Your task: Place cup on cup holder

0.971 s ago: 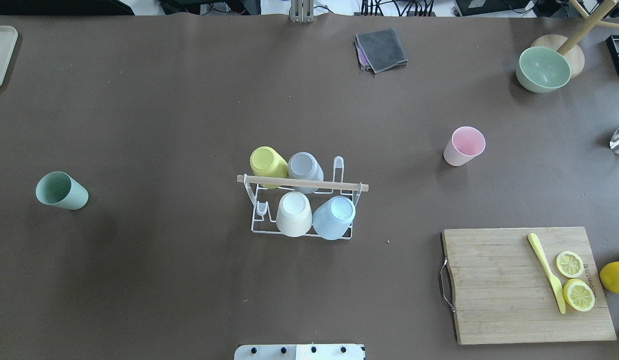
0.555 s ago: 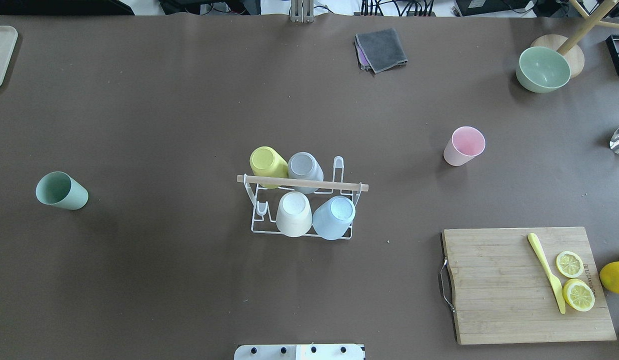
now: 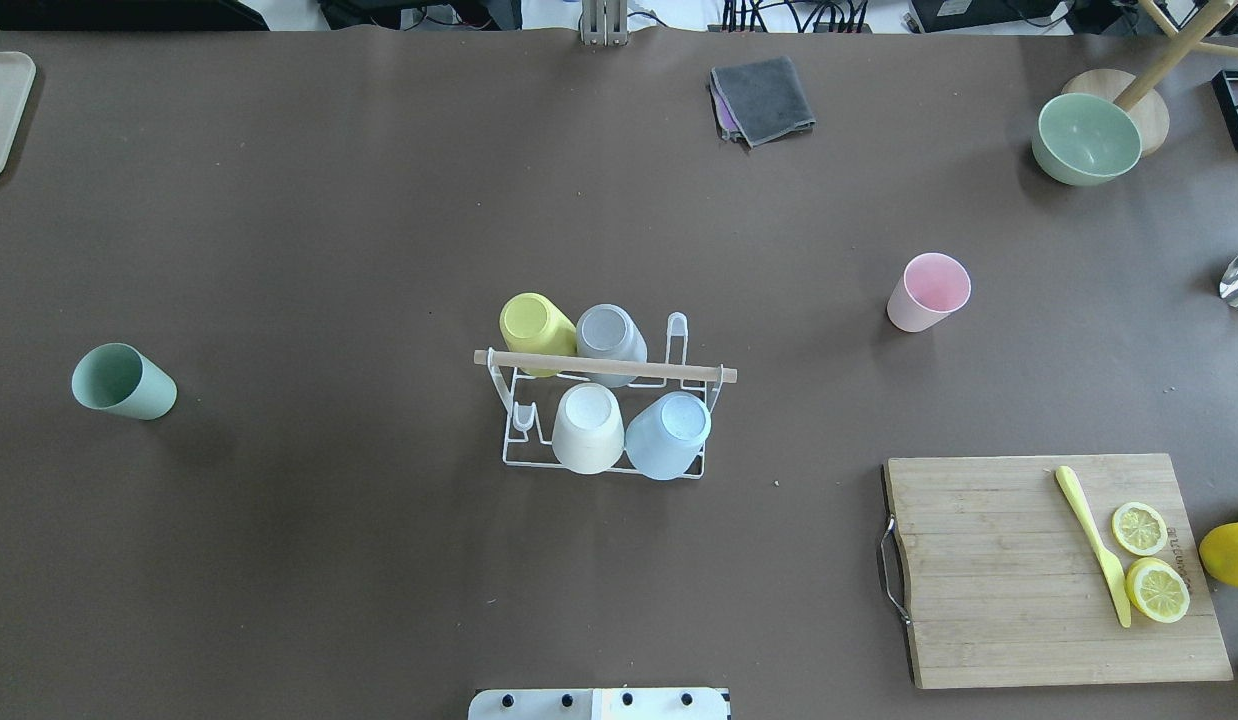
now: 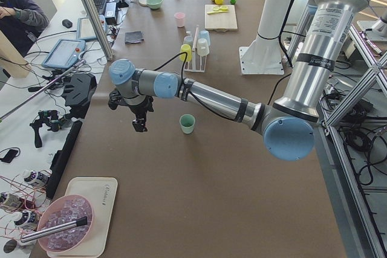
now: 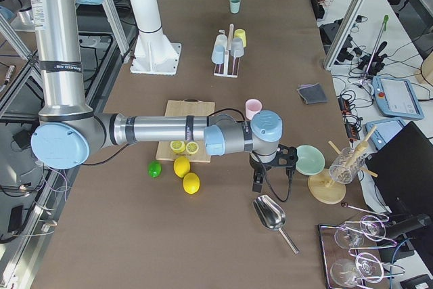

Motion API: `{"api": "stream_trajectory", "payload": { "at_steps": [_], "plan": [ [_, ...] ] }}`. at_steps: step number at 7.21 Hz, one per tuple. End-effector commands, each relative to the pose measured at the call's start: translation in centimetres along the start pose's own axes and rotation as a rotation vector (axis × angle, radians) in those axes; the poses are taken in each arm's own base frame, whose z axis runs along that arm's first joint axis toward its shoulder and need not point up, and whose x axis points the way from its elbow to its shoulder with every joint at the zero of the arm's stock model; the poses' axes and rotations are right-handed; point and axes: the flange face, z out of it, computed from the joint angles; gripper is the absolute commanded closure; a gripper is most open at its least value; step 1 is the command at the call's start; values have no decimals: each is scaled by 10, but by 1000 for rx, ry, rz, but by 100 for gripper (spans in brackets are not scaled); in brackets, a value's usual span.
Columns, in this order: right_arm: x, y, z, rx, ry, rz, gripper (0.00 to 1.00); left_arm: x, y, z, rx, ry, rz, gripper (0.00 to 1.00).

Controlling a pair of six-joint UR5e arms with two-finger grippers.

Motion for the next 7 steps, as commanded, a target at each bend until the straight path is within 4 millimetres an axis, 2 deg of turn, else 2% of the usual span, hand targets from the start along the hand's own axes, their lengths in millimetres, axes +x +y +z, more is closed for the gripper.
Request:
{"api": "stream_trajectory", "payload": {
  "at_steps": [1,2,3,4,5,6,7],
  "plan": [
    [-54,-27,-14,-20,6,-31,0,8,-3,2,39,7,66,2],
    [-103,-25,16,-72,31,-110,0,11,-1,9,50,10,100,2],
    [-138,-32,25,-55,113,-172,0,18,3,27,33,14,114,2],
    [-162,-30,23,-78,125,-203,0,37,-1,54,-30,17,114,2],
    [-189,-16,22,-106,156,-288,0,54,-15,69,-81,13,92,2],
    [-221,-24,16,-120,209,-390,0,87,-21,92,-158,9,98,2],
    [-257,-31,4,-180,237,-485,0,102,-30,106,-221,-1,73,2]
  ]
}}
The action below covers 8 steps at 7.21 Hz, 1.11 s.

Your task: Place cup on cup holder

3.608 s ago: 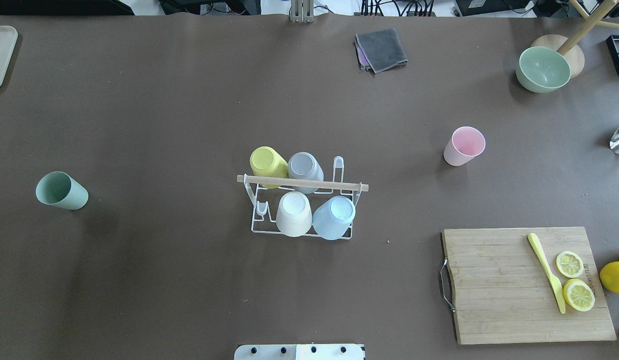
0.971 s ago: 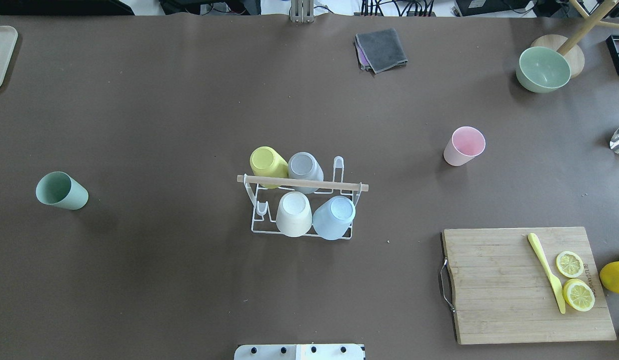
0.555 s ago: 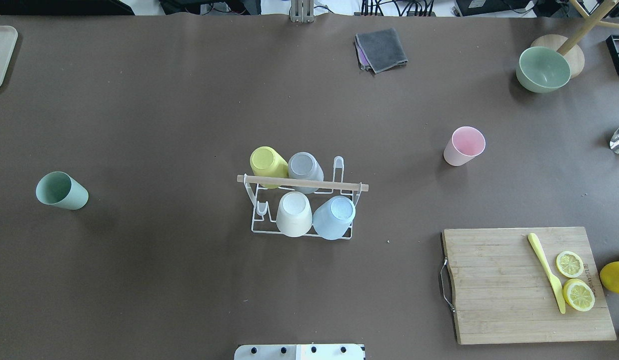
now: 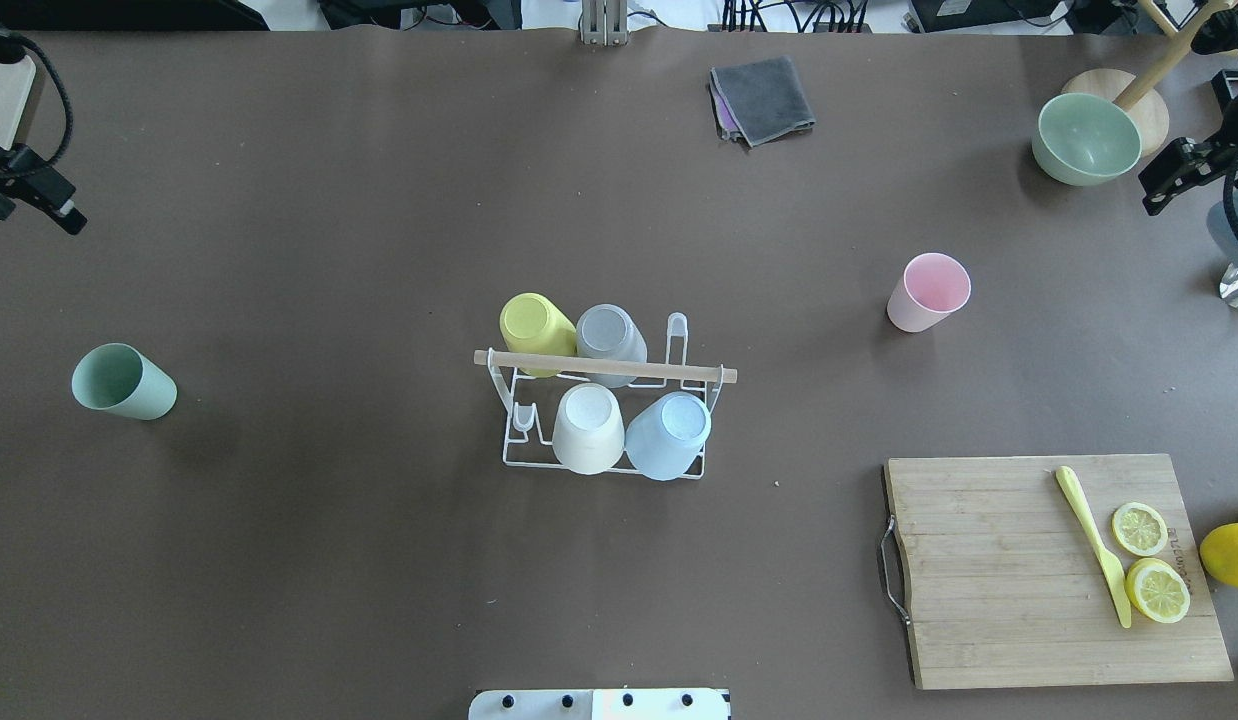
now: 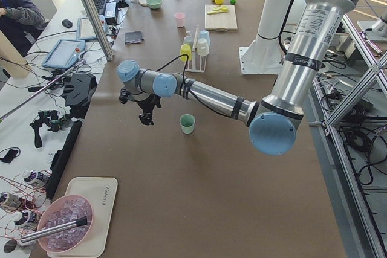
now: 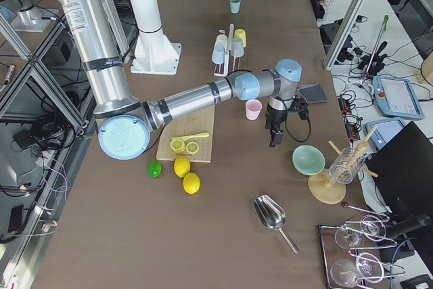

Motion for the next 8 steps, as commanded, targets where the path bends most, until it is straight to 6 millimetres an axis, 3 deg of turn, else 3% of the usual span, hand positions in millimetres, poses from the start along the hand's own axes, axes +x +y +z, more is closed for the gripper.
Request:
{"api": "stream_trajectory", "payload": {
  "at_steps": [1,2,3,5,6,7,8],
  "plan": [
    [-61,-30,-35,-112,81,-231,0,28,-31,32,-125,-8,-47,2],
    [-85,-40,-45,-136,117,-319,0,28,-41,51,-194,-15,-97,2],
    [-107,-45,-48,-150,118,-349,0,30,-58,56,-256,-28,-158,2],
    [-158,-47,-38,-163,117,-425,0,36,-74,75,-358,-128,-163,2],
    [-194,-63,-41,-169,141,-480,0,34,-87,85,-420,-135,-146,2],
    [-237,-86,-39,-227,167,-608,0,25,-86,100,-465,-133,-128,2],
    [-265,-107,-36,-266,202,-716,0,24,-84,110,-497,-133,-134,2]
  ]
}}
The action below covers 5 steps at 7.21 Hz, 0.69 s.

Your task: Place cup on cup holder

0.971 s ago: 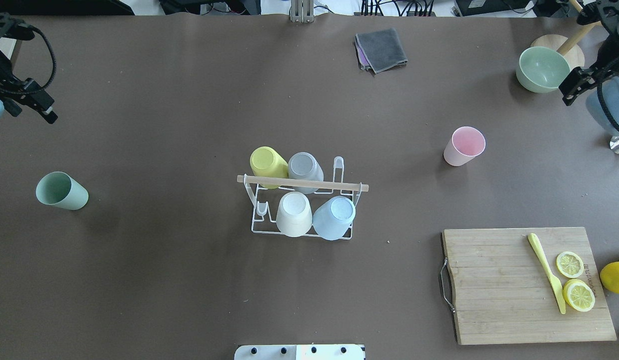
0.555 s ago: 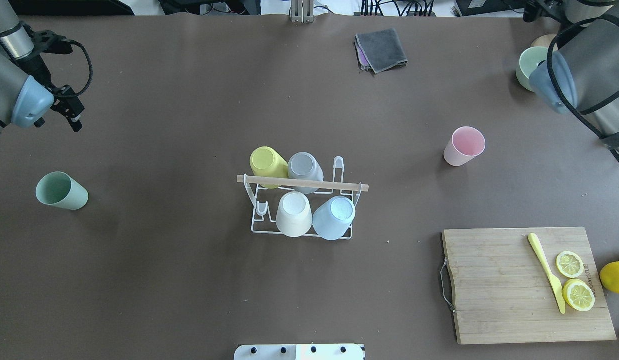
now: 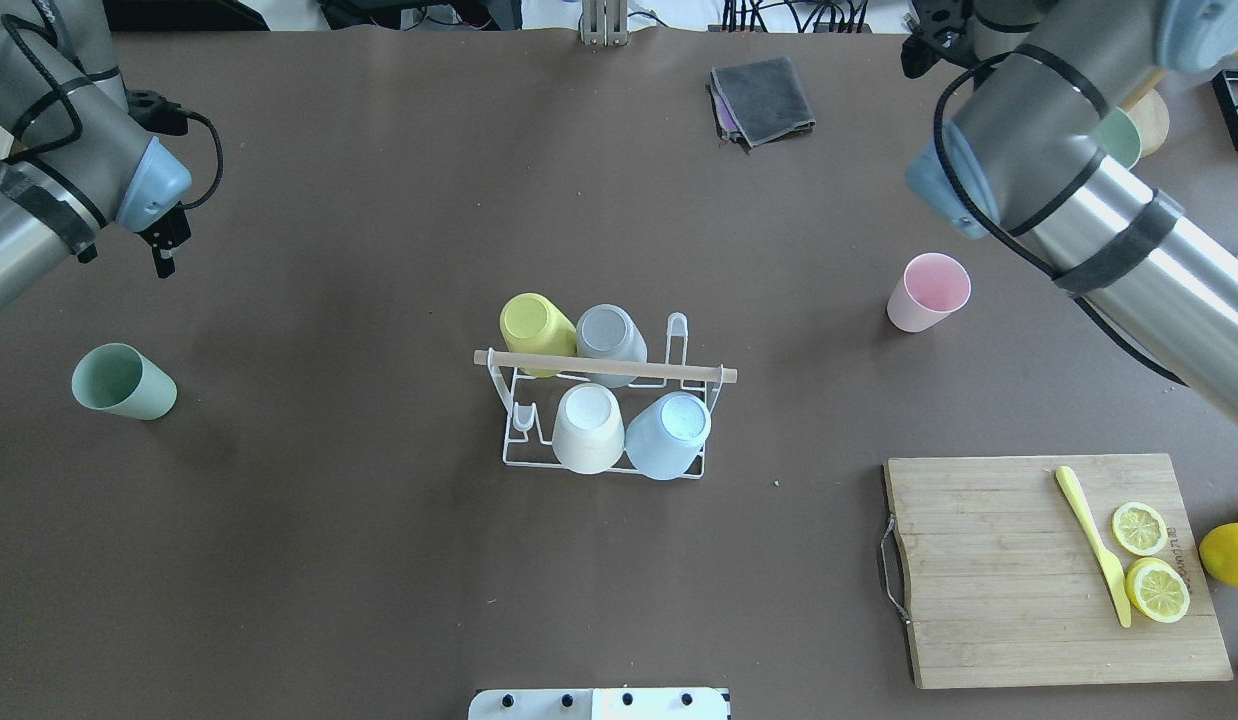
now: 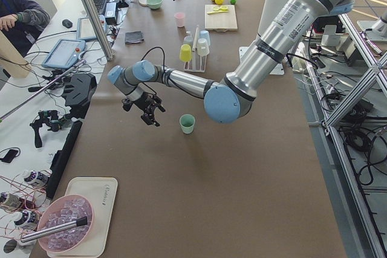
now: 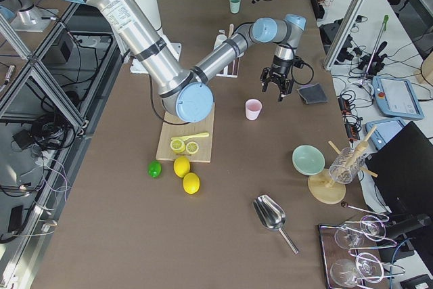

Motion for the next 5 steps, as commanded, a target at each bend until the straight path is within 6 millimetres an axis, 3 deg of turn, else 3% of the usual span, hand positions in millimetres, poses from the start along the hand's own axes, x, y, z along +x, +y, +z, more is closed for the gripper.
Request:
{"api": "stream_trajectory", "payload": {
  "at_steps": [1,3,4,5],
  "plan": [
    [-34,-49,8,-85,26,-226,0,-2,-12,35,-103,-3,21,2],
    [-52,-62,53,-184,5,-380,0,0,-18,59,-160,47,-1,2],
    [-65,-67,57,-199,-3,-401,0,5,-21,64,-183,62,-10,2],
    [-81,-74,35,-216,-5,-405,0,10,-19,63,-199,90,-30,2]
  ]
}}
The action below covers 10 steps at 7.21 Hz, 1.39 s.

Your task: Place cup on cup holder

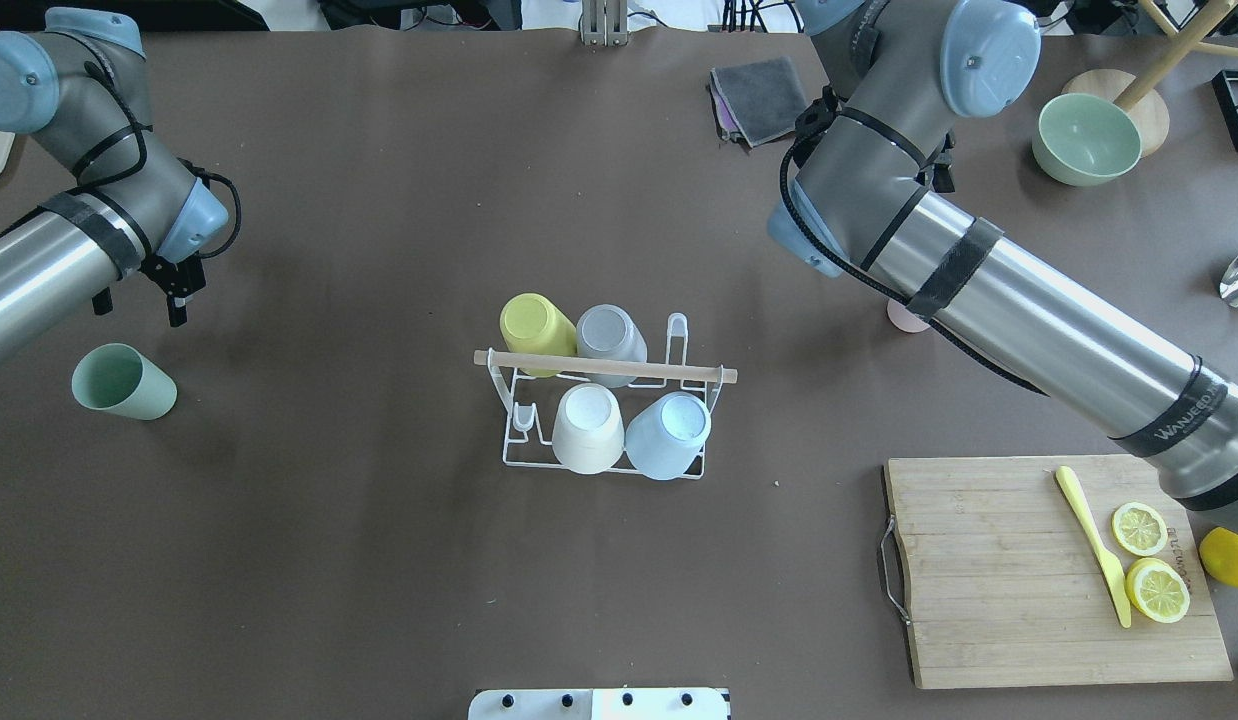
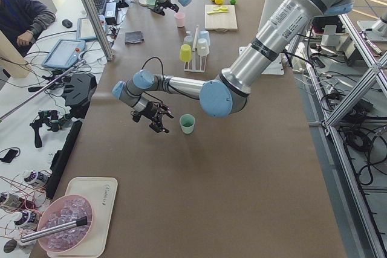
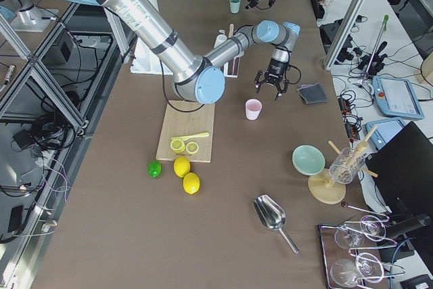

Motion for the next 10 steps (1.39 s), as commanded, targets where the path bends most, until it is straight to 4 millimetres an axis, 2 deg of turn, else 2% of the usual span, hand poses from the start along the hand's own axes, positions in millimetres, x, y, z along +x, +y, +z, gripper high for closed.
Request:
{"api": "stream_trajectory", "payload": {
  "at_steps": [1,2,3,4,5,7,10],
  "plan": [
    [-26,-19,-22,-42,2,-41,0,7,0,4,-27,42,-21,2],
    [-44,-36,-15,-80,36,-80,0,5,1,6,-37,44,-30,2],
    [-64,-61,-13,-146,64,-122,0,5,1,8,-47,42,-35,3],
    [-63,-79,-19,-200,78,-184,0,12,0,20,-66,35,-19,3],
    [-67,-89,-14,-241,94,-232,0,16,2,27,-98,37,-15,3],
    [-71,-99,14,-342,123,-314,0,15,2,36,-112,33,-16,3],
    [-61,-97,32,-446,179,-422,0,10,3,46,-128,22,-22,3]
  ]
}}
